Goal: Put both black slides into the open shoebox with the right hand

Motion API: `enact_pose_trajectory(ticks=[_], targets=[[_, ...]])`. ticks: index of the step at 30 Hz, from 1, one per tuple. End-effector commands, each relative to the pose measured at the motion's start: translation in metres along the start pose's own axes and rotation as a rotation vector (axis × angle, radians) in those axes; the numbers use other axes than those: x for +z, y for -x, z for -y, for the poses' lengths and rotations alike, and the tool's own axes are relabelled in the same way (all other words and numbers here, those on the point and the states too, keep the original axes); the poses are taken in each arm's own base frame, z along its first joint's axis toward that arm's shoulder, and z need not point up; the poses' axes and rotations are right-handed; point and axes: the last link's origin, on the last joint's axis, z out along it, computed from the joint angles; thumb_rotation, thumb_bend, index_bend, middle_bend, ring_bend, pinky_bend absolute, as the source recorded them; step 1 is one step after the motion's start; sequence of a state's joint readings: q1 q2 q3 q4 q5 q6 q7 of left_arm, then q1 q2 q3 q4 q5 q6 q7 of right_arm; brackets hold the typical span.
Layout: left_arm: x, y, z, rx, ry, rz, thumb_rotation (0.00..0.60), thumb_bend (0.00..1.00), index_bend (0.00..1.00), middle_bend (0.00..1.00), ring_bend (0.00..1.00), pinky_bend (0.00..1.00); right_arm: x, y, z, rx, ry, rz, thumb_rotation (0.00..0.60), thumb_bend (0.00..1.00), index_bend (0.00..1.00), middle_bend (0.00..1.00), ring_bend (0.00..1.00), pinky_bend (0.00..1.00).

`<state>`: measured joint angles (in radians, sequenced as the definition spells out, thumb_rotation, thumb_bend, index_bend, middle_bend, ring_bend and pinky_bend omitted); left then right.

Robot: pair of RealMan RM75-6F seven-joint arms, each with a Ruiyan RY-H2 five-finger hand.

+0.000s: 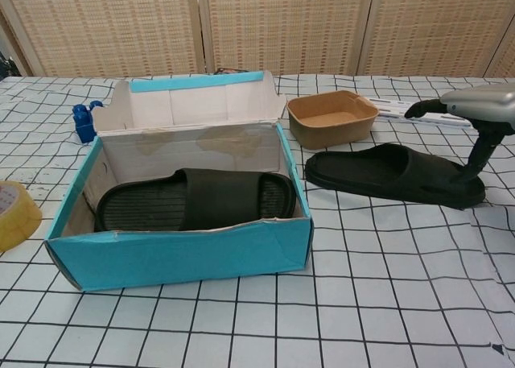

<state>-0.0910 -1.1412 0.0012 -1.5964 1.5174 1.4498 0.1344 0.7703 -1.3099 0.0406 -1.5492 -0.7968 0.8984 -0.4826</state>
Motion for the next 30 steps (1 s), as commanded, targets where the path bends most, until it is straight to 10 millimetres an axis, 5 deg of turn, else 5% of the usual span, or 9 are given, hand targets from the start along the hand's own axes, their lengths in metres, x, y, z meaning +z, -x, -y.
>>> enact_pose_trajectory(ticks=[1,22,30], targets=[[0.0,0.0,0.0,0.002,0.001,0.0,0.6,0.38,0.31,0.27,0.24,0.42,0.002,0.006,0.001,0.028,-0.006,0.025,0.6,0.06,0.1,0.07,0.0,0.06],[0.0,0.001,-0.001,0.003,0.004,0.004,0.6,0.38,0.31,0.27,0.24,0.42,0.024,0.024,0.015,0.086,-0.043,0.051,0.6,0.06,0.13,0.07,0.0,0.06],[0.0,0.0,0.0,0.001,0.006,0.002,0.6,0.38,0.31,0.27,0.24,0.42,0.032,0.032,0.017,0.116,-0.035,0.024,0.6,0.06,0.23,0.17,0.02,0.12]])
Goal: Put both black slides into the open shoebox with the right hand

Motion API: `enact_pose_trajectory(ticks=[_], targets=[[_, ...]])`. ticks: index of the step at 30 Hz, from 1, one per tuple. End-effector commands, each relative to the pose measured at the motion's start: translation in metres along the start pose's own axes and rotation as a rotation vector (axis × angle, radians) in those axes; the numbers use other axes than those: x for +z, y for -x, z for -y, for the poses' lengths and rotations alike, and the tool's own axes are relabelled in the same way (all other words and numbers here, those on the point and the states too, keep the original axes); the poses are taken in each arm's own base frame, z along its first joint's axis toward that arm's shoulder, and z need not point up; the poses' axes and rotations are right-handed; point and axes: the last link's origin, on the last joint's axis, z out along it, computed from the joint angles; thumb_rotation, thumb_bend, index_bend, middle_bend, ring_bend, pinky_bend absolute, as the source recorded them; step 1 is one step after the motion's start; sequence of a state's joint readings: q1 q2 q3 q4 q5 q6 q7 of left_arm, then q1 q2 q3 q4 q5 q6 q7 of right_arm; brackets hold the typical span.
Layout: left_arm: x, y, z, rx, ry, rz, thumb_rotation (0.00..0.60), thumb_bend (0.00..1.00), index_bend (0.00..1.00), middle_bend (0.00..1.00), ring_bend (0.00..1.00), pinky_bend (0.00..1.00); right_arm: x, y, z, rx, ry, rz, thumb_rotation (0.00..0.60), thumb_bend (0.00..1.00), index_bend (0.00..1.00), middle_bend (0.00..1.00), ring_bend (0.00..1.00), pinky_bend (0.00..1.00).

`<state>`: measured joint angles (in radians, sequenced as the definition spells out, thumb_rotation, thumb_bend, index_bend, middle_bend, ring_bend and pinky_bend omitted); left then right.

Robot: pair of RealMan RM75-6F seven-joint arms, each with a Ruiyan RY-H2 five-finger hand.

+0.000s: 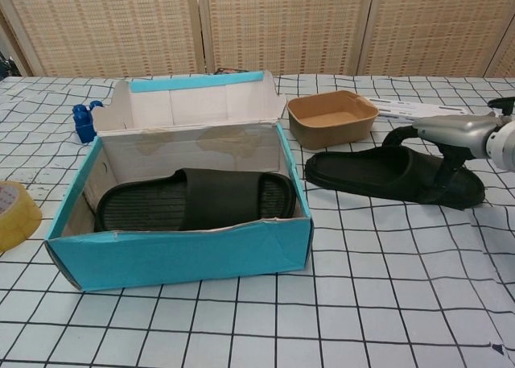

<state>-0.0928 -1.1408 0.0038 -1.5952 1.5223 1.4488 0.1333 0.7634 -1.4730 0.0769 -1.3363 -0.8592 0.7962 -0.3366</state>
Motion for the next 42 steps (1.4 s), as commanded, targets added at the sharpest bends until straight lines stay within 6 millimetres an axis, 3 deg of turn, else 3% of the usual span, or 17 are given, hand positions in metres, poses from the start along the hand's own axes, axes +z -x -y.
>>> enact_pose_trajectory(ticks=[1,8,17,22,26,34,42], targets=[[0.0,0.0,0.0,-0.001,-0.001,0.001,0.6,0.38,0.31,0.27,0.24,0.42,0.002,0.002,-0.001,0.011,0.003,-0.012,0.6,0.06,0.25,0.2,0.04,0.15],[0.0,0.0,0.0,0.0,0.001,0.002,0.6,0.38,0.31,0.27,0.24,0.42,0.003,0.004,-0.005,0.006,0.018,-0.035,0.6,0.06,0.4,0.33,0.17,0.28],[0.0,0.001,0.0,0.001,-0.002,0.006,0.6,0.38,0.31,0.27,0.24,0.42,-0.005,-0.008,-0.008,-0.011,0.018,-0.135,0.6,0.06,0.59,0.49,0.34,0.42],[0.001,0.001,-0.001,0.003,0.001,0.006,0.6,0.38,0.31,0.27,0.24,0.42,-0.029,-0.028,-0.011,-0.058,0.016,-0.292,0.6,0.06,0.7,0.58,0.44,0.51],[0.001,0.002,-0.001,0.004,0.001,0.009,0.6,0.38,0.31,0.27,0.24,0.42,-0.05,-0.04,-0.007,-0.177,0.051,-0.421,0.6,0.06,0.72,0.59,0.46,0.53],[0.001,0.003,-0.002,0.005,0.005,0.012,0.6,0.38,0.31,0.27,0.24,0.42,-0.083,-0.046,0.032,-0.313,0.04,-0.773,0.6,0.06,0.74,0.61,0.47,0.54],[0.002,0.005,-0.002,0.008,0.01,0.022,0.6,0.38,0.31,0.27,0.24,0.42,-0.072,-0.039,0.098,-0.208,-0.275,-0.823,0.6,0.06,0.74,0.61,0.48,0.54]])
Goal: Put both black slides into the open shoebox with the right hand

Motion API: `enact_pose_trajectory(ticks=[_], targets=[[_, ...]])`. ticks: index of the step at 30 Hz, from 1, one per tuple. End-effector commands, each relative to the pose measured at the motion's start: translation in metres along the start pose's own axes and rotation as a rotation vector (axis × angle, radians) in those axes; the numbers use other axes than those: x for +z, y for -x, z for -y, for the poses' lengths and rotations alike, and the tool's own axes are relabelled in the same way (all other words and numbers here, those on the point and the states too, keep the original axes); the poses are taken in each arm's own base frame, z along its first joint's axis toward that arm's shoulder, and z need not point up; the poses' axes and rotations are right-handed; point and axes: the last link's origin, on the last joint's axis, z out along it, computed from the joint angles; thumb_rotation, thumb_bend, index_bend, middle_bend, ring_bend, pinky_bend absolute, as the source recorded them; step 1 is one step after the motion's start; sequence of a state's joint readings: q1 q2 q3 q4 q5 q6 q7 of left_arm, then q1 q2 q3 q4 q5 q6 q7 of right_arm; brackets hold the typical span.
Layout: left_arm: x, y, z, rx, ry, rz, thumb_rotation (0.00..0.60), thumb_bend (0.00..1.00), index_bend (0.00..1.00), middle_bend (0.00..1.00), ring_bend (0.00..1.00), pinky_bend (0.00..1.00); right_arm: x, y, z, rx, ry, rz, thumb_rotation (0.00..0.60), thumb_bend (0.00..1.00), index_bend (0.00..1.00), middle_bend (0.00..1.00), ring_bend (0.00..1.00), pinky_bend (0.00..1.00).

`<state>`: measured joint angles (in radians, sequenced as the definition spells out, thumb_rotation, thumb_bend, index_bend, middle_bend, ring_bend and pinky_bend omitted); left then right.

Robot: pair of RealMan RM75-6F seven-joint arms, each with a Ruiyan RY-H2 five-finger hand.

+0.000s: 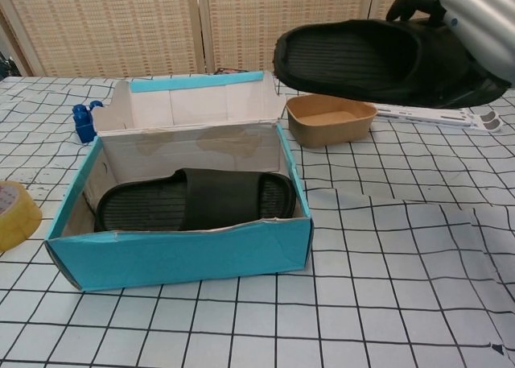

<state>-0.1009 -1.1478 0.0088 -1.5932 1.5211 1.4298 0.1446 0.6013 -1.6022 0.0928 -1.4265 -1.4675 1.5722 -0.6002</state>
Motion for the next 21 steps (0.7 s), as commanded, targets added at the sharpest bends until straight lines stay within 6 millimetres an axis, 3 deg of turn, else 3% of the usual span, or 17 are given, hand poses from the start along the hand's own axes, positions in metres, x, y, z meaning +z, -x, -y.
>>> enact_pose_trajectory(ticks=[1,12,21], targets=[[0.0,0.001,0.0,-0.001,0.0,0.004,0.6,0.38,0.31,0.27,0.24,0.42,0.013,0.002,0.043,0.092,-0.135,-0.054,0.6,0.06,0.74,0.61,0.48,0.54],[-0.002,-0.004,0.002,-0.017,-0.001,-0.014,0.6,0.38,0.31,0.27,0.24,0.42,0.04,0.015,0.135,0.153,-0.281,-0.128,0.6,0.06,0.75,0.62,0.49,0.55],[-0.002,-0.004,0.003,-0.026,-0.002,-0.014,0.6,0.38,0.31,0.27,0.24,0.42,0.051,0.036,0.174,0.142,-0.323,-0.115,0.6,0.06,0.76,0.63,0.5,0.56]])
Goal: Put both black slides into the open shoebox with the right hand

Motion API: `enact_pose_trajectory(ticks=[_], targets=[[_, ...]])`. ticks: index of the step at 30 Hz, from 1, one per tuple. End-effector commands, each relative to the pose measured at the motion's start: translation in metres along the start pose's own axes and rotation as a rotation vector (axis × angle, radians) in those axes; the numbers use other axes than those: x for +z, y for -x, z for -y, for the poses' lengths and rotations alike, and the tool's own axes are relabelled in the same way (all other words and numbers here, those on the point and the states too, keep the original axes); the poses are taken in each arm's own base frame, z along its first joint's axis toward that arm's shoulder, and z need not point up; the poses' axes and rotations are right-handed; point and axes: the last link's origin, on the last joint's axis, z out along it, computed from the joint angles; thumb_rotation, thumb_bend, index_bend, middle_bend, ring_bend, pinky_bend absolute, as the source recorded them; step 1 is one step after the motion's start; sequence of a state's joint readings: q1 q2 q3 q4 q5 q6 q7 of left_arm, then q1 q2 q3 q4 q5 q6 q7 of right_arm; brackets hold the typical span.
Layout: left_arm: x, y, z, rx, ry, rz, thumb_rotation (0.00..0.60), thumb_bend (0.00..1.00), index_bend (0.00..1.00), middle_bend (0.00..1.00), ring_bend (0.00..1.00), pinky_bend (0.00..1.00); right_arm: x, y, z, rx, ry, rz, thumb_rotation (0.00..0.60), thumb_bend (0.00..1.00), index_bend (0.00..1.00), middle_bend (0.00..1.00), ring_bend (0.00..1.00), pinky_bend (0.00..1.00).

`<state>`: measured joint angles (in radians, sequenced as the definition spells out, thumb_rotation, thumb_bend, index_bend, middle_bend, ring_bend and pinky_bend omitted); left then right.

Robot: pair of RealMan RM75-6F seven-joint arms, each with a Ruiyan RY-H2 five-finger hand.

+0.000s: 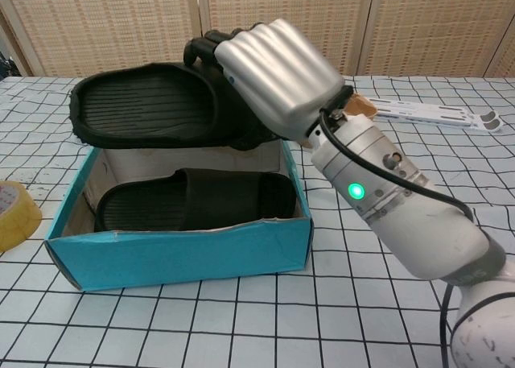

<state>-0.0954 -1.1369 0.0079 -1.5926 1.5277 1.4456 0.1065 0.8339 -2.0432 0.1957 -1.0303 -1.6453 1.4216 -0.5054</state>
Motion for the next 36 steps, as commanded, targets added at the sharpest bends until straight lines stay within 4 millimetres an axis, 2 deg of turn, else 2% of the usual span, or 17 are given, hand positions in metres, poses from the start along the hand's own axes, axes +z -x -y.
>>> enact_pose_trajectory(ticks=[1,13,28,36], targets=[[0.0,0.0,0.0,0.0,0.001,0.001,0.6,0.38,0.31,0.27,0.24,0.42,0.009,0.012,0.014,-0.003,-0.022,0.009,0.6,0.06,0.76,0.63,0.5,0.56],[-0.002,-0.003,0.0,-0.015,0.006,-0.01,0.6,0.38,0.31,0.27,0.24,0.42,0.018,0.054,0.016,0.015,-0.02,0.1,0.6,0.06,0.76,0.63,0.5,0.56],[-0.004,-0.003,0.0,-0.025,0.01,-0.007,0.6,0.38,0.31,0.27,0.24,0.42,0.008,0.076,0.013,0.126,0.011,0.243,0.6,0.06,0.76,0.63,0.5,0.56],[-0.006,-0.002,-0.001,-0.022,0.01,0.0,0.6,0.38,0.31,0.27,0.24,0.42,-0.004,0.099,0.007,0.223,0.112,0.418,0.6,0.06,0.76,0.64,0.5,0.57]])
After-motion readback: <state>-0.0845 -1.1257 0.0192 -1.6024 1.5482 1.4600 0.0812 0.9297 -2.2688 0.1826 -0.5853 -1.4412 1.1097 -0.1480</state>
